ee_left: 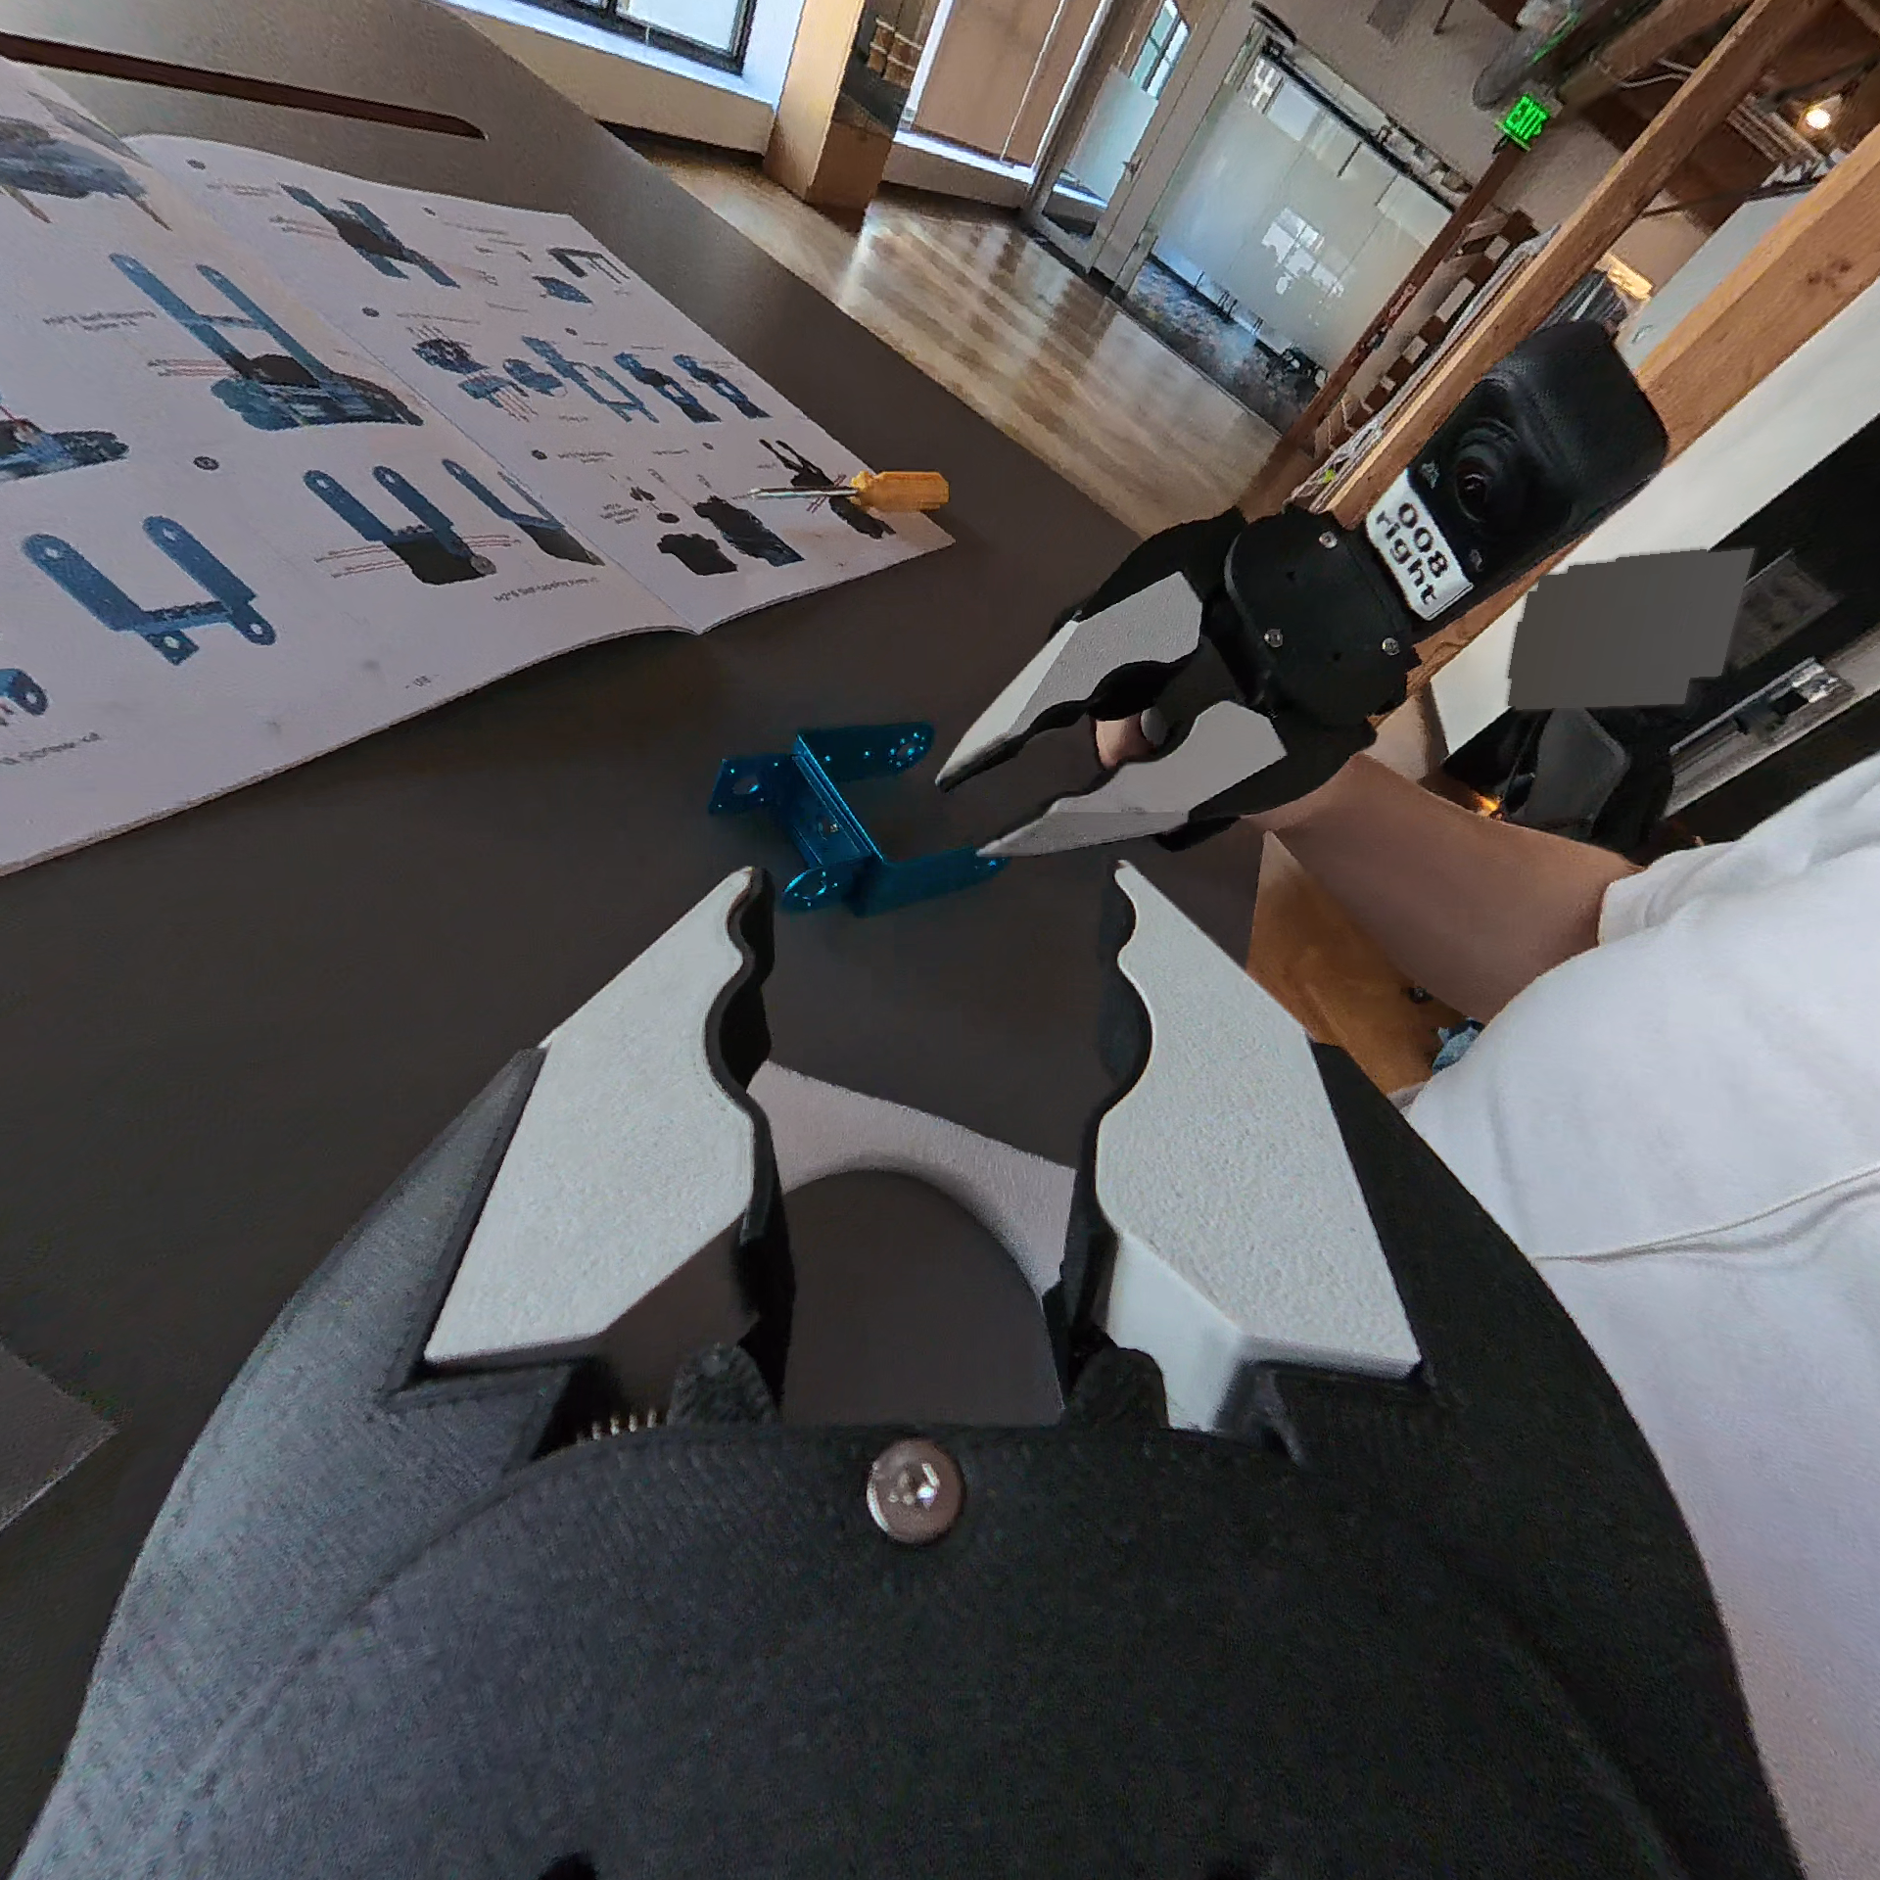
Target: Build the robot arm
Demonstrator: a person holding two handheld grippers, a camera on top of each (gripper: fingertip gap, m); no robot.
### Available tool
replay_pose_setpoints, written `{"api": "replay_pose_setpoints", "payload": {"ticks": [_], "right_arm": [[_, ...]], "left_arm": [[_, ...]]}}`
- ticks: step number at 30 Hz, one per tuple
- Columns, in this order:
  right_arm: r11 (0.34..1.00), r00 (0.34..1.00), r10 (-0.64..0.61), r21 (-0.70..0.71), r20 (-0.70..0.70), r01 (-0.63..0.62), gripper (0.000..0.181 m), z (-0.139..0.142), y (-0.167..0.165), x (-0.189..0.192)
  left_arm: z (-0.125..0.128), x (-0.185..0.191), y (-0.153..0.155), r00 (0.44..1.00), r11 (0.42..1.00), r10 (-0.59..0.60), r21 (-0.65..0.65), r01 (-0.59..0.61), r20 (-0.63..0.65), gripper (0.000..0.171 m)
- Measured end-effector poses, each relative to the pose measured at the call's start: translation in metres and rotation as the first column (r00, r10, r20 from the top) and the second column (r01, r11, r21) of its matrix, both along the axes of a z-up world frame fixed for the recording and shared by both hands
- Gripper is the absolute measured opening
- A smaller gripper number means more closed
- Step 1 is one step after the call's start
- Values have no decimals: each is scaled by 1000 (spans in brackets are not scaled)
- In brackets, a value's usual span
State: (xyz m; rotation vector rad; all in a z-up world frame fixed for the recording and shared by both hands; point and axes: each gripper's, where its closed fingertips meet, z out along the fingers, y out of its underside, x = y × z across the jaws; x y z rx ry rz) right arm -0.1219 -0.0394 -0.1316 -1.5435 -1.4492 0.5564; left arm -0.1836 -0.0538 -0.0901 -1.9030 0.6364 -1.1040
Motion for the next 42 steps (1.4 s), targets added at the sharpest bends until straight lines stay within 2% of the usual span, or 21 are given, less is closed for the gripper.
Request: {"api": "replay_pose_setpoints", "payload": {"ticks": [3, 5, 6, 8, 10, 12, 13, 15, 18, 22, 24, 27, 29, 33, 37, 39, 42], "right_arm": [[997, 998, 36, -70, -46, -39, 26, 6, -2, 4], [996, 995, -15, -90, -102, 6, 25, 18, 14, 14], [990, 993, -73, -124, -95, 61, 26, 16, 30, 21], [968, 993, -105, -236, -53, 90, 32, 5, 47, 26], [933, 999, -48, -357, -10, 42, 37, -5, 42, 17], [929, 997, -6, -368, 75, 33, 37, -18, 38, 11], [939, 992, -1, -341, 128, 44, 35, -23, 40, 10], [964, 982, -1, -262, 187, 51, 5, -29, 46, 9], [972, 989, 24, -236, 149, 11, 0, -27, 47, 4], [976, 998, 50, -208, -31, -56, 0, -3, 49, 5], [983, 981, 96, -139, -166, -120, 0, 24, 46, 9], [980, 939, 181, -21, -293, -195, 0, 52, 40, 20], [982, 930, 186, 37, -318, -184, 0, 61, 41, 27], [954, 893, 285, 193, -349, -229, 0, 86, 26, 35], [902, 885, 344, 371, -314, -219, 0, 106, 15, 37], [886, 880, 363, 406, -306, -224, 0, 109, 10, 36], [880, 875, 376, 412, -305, -234, 0, 106, 7, 33]], "left_arm": [[3, 6, 6, 999, 999, 32, -13, -32, -21, 63], [6, 10, 8, 998, 998, 53, -24, -54, -28, 62], [6, 11, 9, 997, 997, 69, -22, -70, -44, 62], [5, 13, 12, 992, 994, 103, -23, -105, -74, 60], [7, 16, 15, 987, 989, 145, -27, -147, -64, 58], [12, 23, 15, 984, 983, 179, -26, -179, -22, 56], [13, 26, 15, 981, 980, 196, -22, -196, -7, 56], [13, 29, 15, 971, 971, 240, -12, -240, 3, 55], [14, 29, 13, 954, 955, 298, 3, -298, 34, 53], [15, 24, 7, 936, 938, 345, -2, -346, 72, 53], [17, 21, 4, 929, 931, 360, 22, -363, 89, 53], [25, 18, 4, 918, 924, 370, 50, -380, 145, 53], [30, 25, 2, 922, 942, 326, 14, -336, 210, 53], [43, 51, -12, 924, 980, 194, -32, -194, 331, 62], [45, 67, -20, 931, 986, 169, -43, -164, 323, 73], [46, 74, -21, 938, 985, 170, -49, -163, 302, 71], [39, 79, -23, 950, 982, 159, -138, -126, 270, 60]]}}
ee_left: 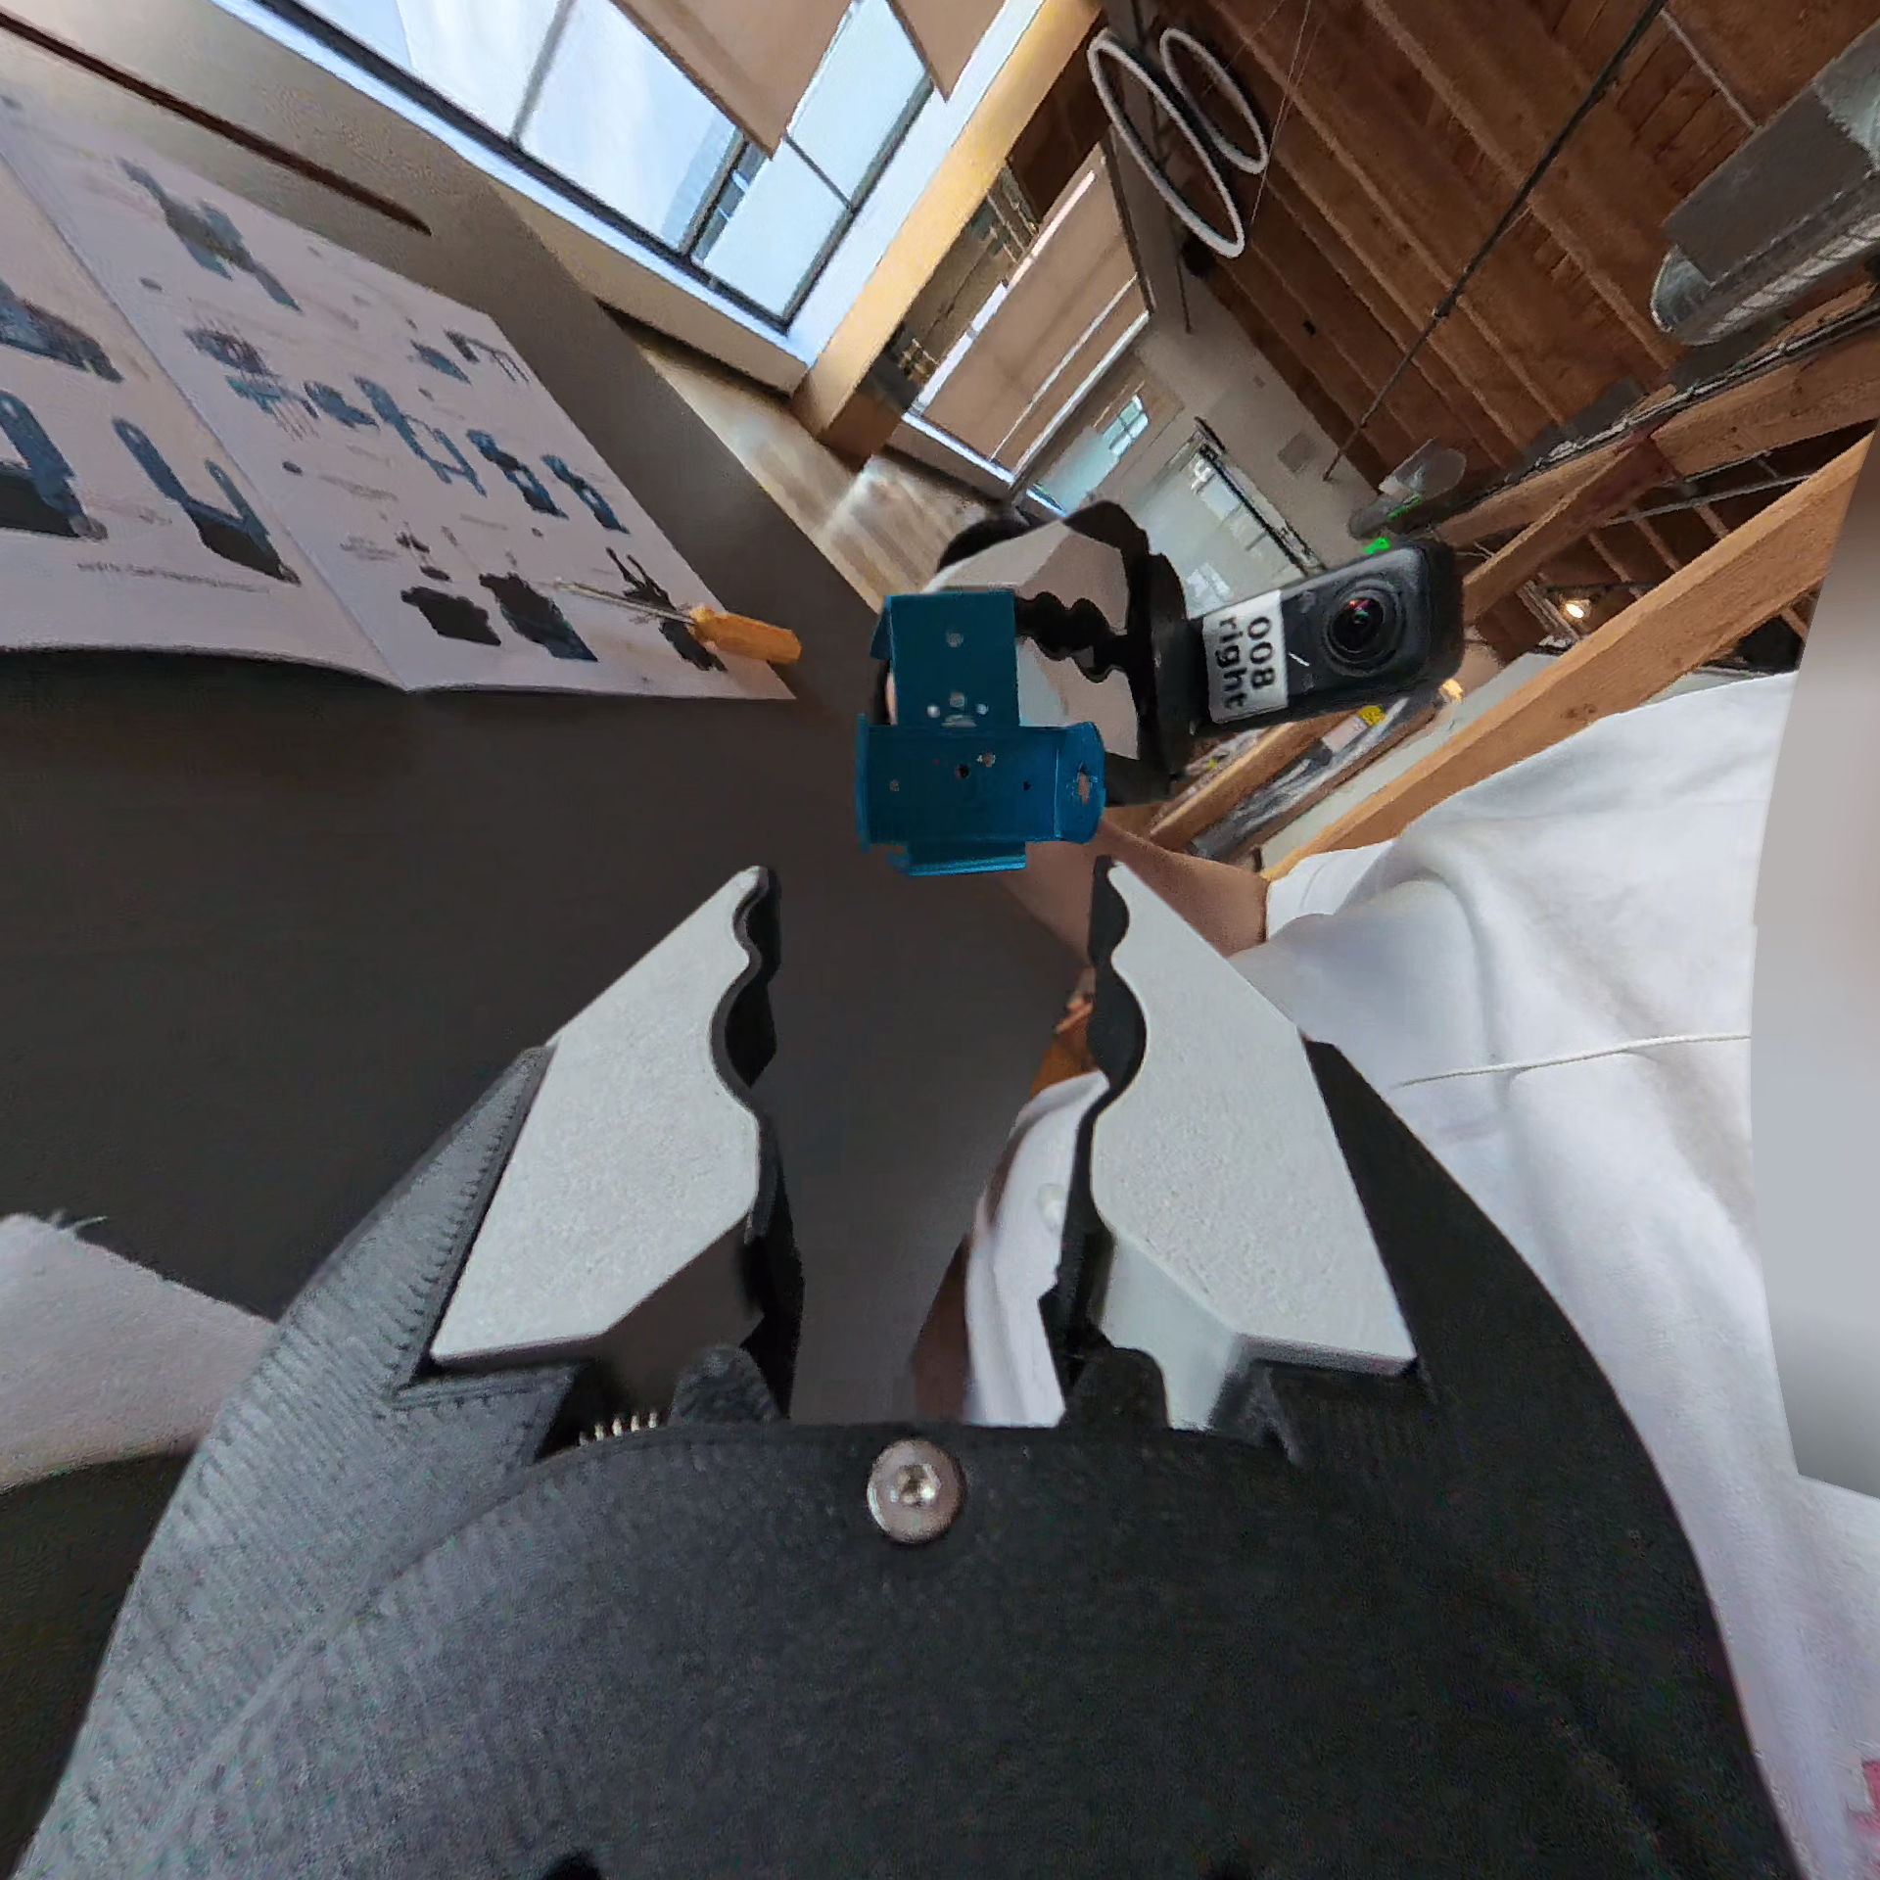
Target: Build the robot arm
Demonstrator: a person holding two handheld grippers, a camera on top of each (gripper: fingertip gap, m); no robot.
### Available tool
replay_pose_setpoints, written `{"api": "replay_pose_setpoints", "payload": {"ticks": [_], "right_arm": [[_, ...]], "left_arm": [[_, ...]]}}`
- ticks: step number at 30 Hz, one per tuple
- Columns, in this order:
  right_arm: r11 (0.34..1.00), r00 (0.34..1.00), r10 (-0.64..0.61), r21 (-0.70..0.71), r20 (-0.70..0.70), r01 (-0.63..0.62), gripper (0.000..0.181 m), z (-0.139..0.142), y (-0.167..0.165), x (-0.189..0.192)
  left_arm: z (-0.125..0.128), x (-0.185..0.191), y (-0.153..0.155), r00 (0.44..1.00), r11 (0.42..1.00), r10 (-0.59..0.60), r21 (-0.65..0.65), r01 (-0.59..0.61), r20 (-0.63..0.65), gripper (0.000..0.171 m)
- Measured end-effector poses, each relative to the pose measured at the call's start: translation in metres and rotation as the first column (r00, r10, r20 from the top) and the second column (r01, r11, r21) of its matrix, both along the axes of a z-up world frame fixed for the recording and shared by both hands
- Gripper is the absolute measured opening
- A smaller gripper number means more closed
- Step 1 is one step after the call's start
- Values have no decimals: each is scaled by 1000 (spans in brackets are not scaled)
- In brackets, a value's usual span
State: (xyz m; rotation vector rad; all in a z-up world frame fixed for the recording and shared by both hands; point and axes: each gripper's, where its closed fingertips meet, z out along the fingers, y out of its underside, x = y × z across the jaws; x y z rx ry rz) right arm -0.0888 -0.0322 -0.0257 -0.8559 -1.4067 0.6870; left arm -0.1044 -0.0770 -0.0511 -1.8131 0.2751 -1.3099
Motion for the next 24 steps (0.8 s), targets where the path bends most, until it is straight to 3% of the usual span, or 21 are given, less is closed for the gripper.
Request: {"api": "replay_pose_setpoints", "payload": {"ticks": [3, 7, 11, 19, 24], "right_arm": [[1000, 1000, 7, -20, 2, -7, 0, -6, 3, -2], [998, 999, 39, -42, -24, -40, 0, -3, 1, -2], [997, 994, 71, -36, -82, -74, 0, 12, -2, 1], [994, 985, 104, -3, -138, -105, 0, 24, -5, 2], [990, 984, 130, -32, -122, -135, 0, 19, -7, 0]], "left_arm": [[1, -1, -5, 998, 997, -42, -69, 46, 54, 54], [-11, -6, -6, 999, 992, -17, -125, 14, -27, 48], [5, 8, -19, 995, 992, -101, -74, 99, -22, 24], [34, 7, -9, 999, 996, -52, 68, 51, 10, 20], [33, 4, -1, 999, 996, -41, 85, 40, 8, 24]]}}
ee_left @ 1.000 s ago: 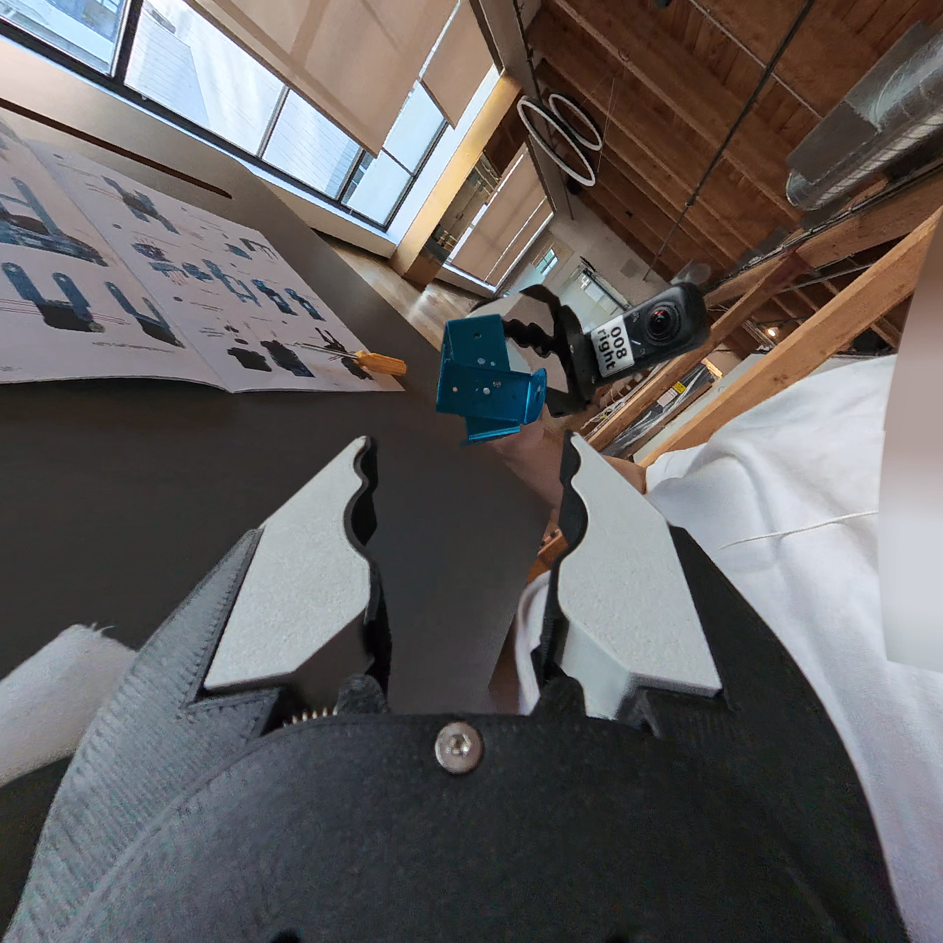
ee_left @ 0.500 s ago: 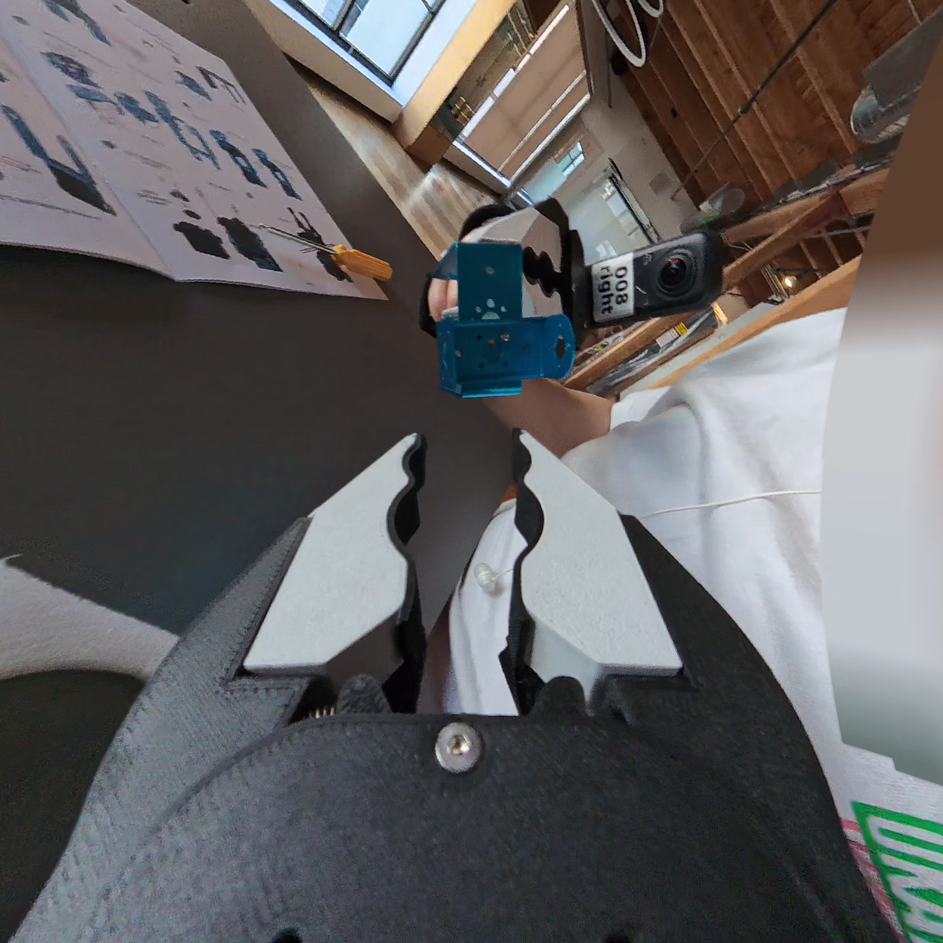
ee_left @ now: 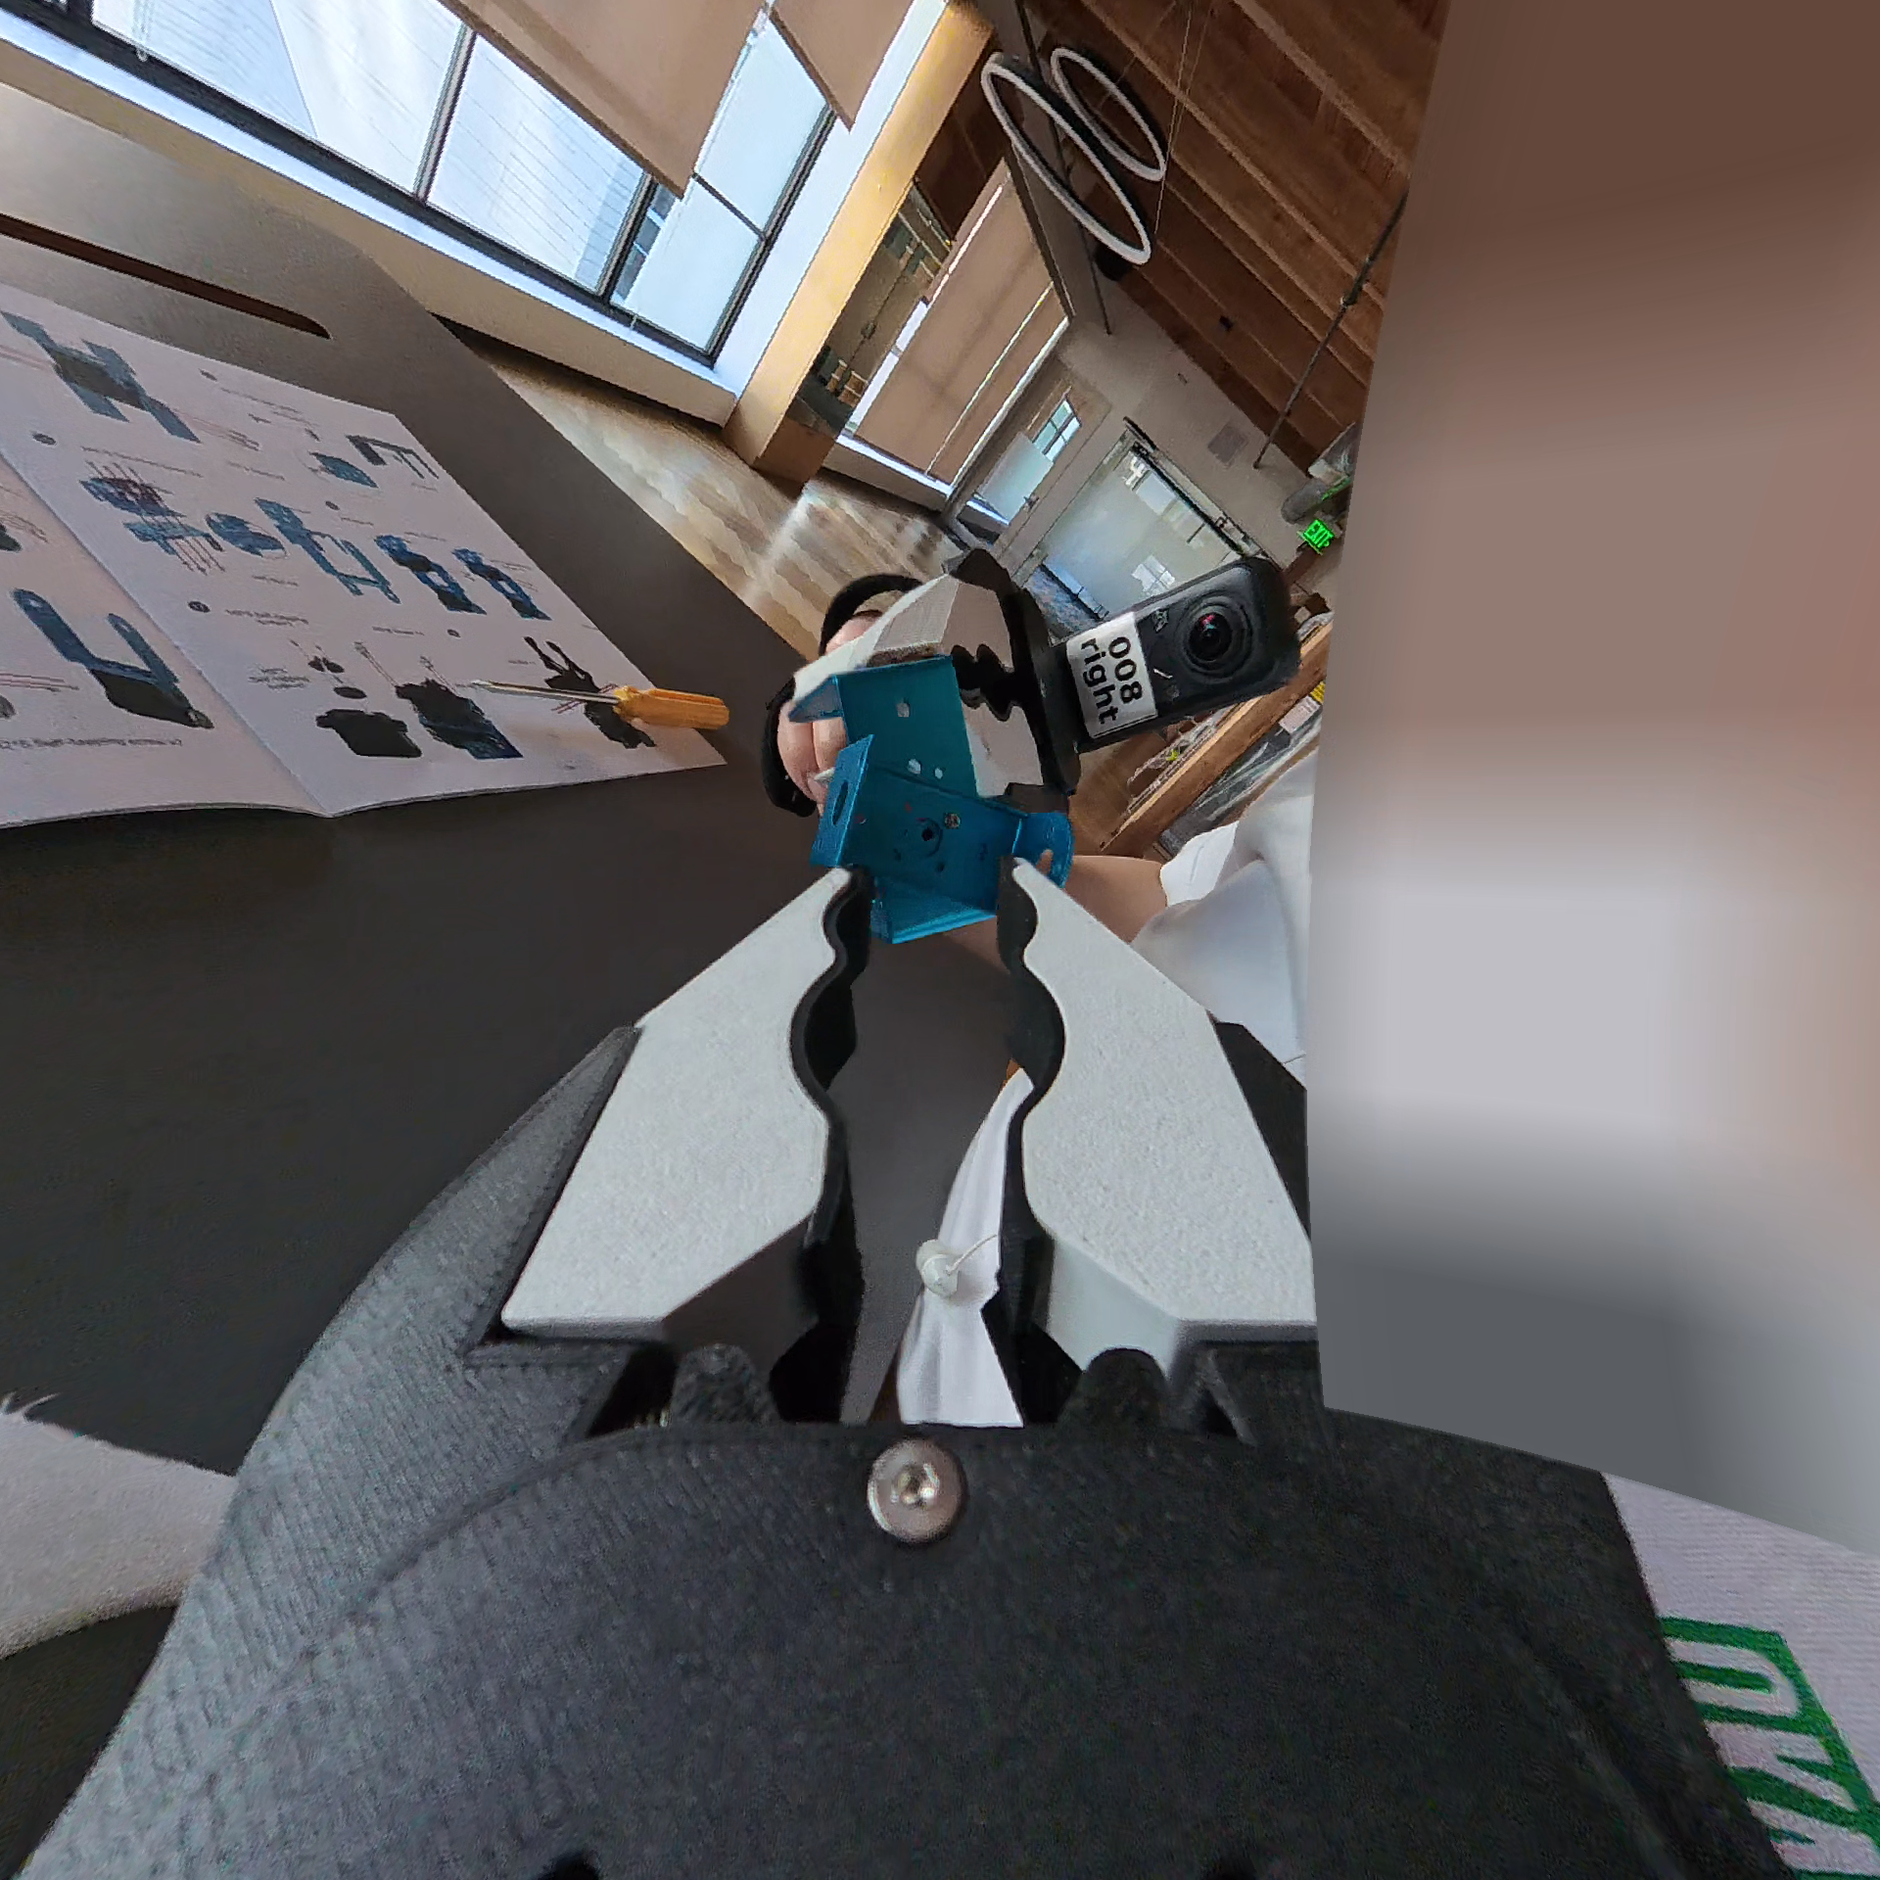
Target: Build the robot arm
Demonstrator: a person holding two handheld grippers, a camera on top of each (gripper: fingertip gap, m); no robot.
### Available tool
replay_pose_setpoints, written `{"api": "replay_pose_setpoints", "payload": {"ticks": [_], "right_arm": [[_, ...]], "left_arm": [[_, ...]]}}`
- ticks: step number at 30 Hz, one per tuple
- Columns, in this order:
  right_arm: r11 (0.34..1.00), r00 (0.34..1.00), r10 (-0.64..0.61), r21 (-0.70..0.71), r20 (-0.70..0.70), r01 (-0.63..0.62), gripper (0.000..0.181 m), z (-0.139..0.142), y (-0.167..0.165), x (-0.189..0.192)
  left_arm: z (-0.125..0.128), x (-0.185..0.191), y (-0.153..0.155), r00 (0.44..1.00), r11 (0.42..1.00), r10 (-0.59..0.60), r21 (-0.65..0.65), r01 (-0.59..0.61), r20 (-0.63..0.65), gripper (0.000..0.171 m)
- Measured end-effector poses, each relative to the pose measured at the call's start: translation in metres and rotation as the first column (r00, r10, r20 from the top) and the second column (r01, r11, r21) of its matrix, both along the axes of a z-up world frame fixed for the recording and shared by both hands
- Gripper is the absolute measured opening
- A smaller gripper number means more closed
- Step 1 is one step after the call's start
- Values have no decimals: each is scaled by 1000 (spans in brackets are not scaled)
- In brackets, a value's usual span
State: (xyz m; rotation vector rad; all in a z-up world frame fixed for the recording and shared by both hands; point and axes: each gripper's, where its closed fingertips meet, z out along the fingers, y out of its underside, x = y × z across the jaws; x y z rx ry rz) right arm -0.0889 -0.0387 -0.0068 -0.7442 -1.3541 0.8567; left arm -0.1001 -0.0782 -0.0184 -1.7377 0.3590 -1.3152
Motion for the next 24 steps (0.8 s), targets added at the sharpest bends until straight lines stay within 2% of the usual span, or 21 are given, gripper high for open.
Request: {"api": "replay_pose_setpoints", "payload": {"ticks": [5, 10, 14, 18, 24], "right_arm": [[995, 998, 30, -99, 46, -26, 0, -13, 4, -1], [975, 993, 68, -219, 93, -46, 0, -27, 9, 1], [936, 976, 154, -339, 152, -95, 0, -44, 4, 2], [893, 961, 214, -435, 175, -120, 0, -54, 3, 4], [865, 948, 251, -485, 197, -129, 0, -64, 3, 5]], "left_arm": [[-7, 0, 8, 1000, 1000, -10, -2, 10, 4, 27], [-18, 4, 12, 997, 997, -75, -29, 76, 23, 27], [-23, 8, 12, 986, 987, -150, -45, 154, 77, 33], [-35, 10, 16, 981, 979, -174, -90, 181, 81, 33], [-45, 18, 20, 975, 969, -201, -130, 212, 90, 33]]}}
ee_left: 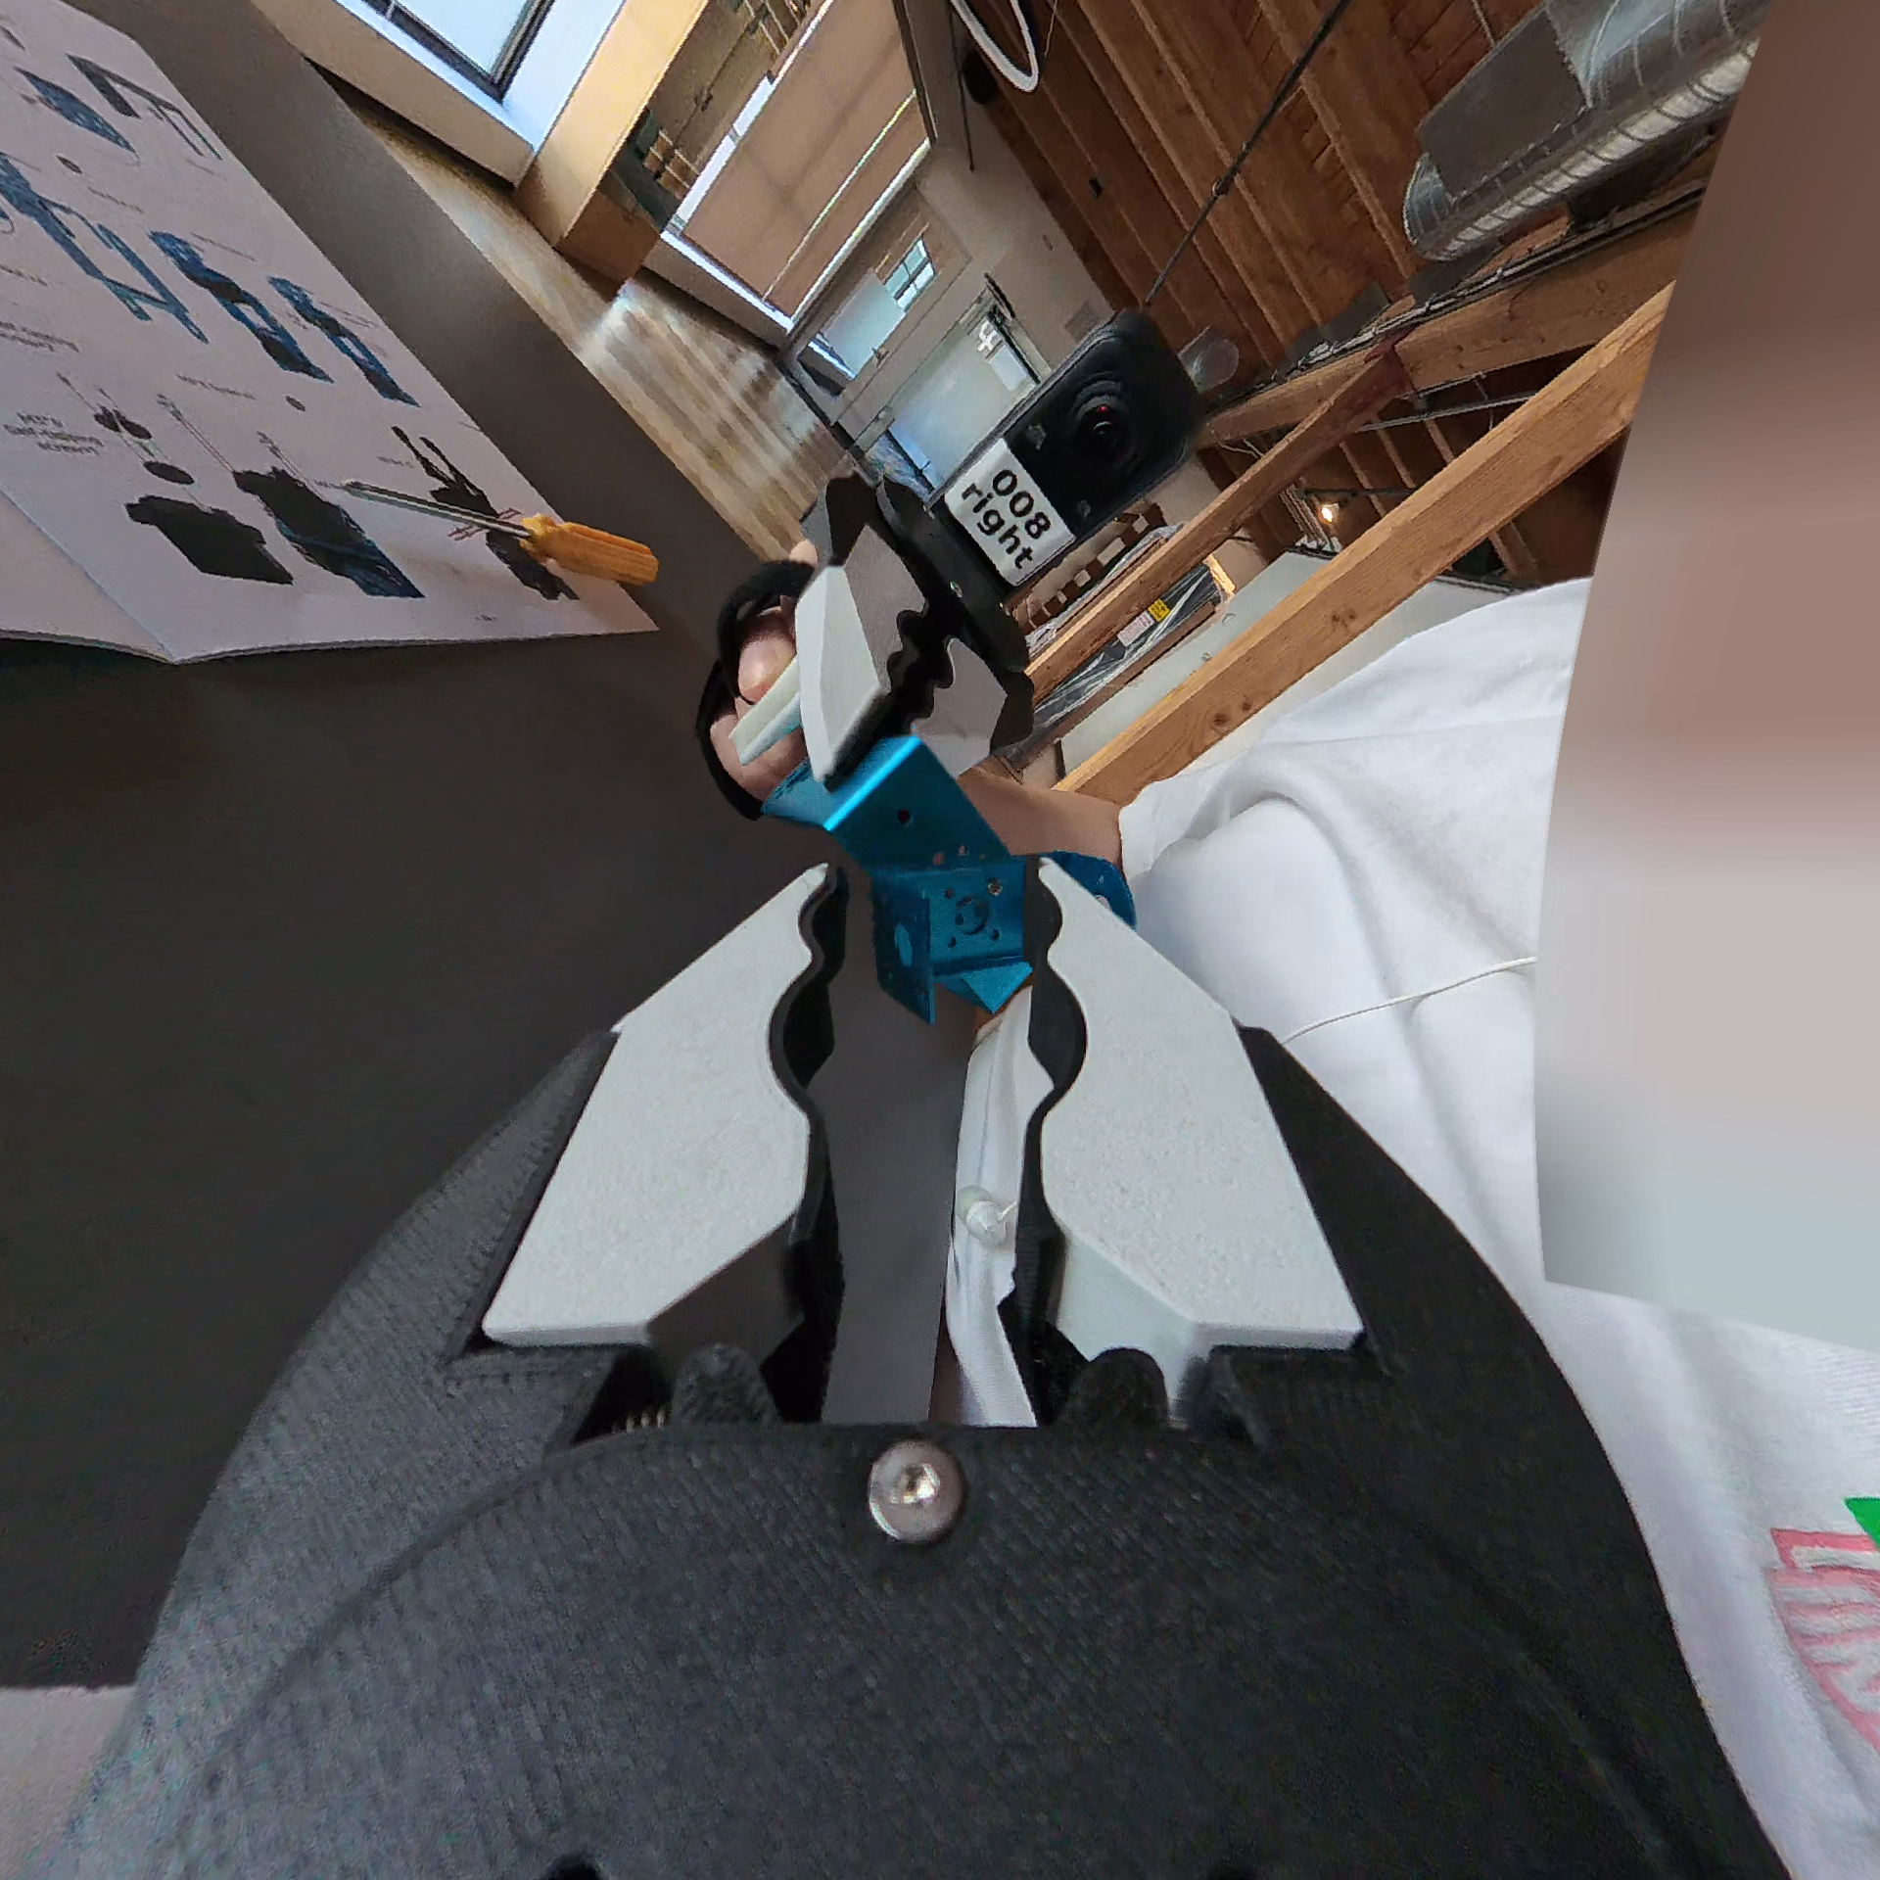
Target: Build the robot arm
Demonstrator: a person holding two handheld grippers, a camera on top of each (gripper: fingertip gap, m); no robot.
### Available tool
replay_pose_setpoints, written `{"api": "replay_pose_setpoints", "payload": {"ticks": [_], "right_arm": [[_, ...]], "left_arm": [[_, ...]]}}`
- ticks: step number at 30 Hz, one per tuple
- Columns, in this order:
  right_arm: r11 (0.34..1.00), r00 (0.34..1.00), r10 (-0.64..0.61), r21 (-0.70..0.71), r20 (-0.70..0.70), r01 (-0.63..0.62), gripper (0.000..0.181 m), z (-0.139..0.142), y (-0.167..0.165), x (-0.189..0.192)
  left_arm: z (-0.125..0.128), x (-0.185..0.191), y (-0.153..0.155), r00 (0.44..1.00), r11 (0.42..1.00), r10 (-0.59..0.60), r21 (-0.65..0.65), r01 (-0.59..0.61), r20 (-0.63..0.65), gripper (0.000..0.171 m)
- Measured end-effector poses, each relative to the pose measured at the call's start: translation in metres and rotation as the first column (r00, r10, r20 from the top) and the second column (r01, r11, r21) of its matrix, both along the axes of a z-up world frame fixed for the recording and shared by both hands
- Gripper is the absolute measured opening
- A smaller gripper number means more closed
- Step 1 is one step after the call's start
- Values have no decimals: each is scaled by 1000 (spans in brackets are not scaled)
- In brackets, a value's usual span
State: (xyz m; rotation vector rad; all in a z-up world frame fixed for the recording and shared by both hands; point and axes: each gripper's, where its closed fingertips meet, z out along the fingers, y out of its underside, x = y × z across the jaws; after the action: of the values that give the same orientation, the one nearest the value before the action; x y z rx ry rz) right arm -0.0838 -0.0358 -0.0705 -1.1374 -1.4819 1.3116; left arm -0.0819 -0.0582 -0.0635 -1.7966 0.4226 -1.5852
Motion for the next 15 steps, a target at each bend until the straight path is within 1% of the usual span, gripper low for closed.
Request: {"api": "replay_pose_setpoints", "payload": {"ticks": [3, 6, 8, 11, 13, 15], "right_arm": [[999, 999, 23, -37, 32, -22, 0, -8, 0, 0], [993, 996, 64, -102, 54, -58, 0, -12, -1, 1], [993, 995, 71, -105, 73, -63, 0, -15, 0, 2], [1000, 990, 9, -7, 143, -8, 1, -28, 12, 1], [998, 978, -29, 56, 209, 18, 1, -40, 19, -1], [996, 957, -55, 89, 285, 31, 1, -53, 25, -2]], "left_arm": [[-5, -4, 5, 1000, 1000, 1, -17, -2, -18, 33], [-11, -11, 8, 999, 999, 1, -39, -3, -44, 35], [-18, -18, 11, 995, 998, 28, -55, -33, -94, 40], [-29, -32, 15, 973, 994, 90, -42, -101, -215, 44], [-33, -36, 12, 960, 993, 102, -29, -113, -259, 46], [-37, -38, 9, 949, 993, 108, -14, -118, -297, 50]]}}
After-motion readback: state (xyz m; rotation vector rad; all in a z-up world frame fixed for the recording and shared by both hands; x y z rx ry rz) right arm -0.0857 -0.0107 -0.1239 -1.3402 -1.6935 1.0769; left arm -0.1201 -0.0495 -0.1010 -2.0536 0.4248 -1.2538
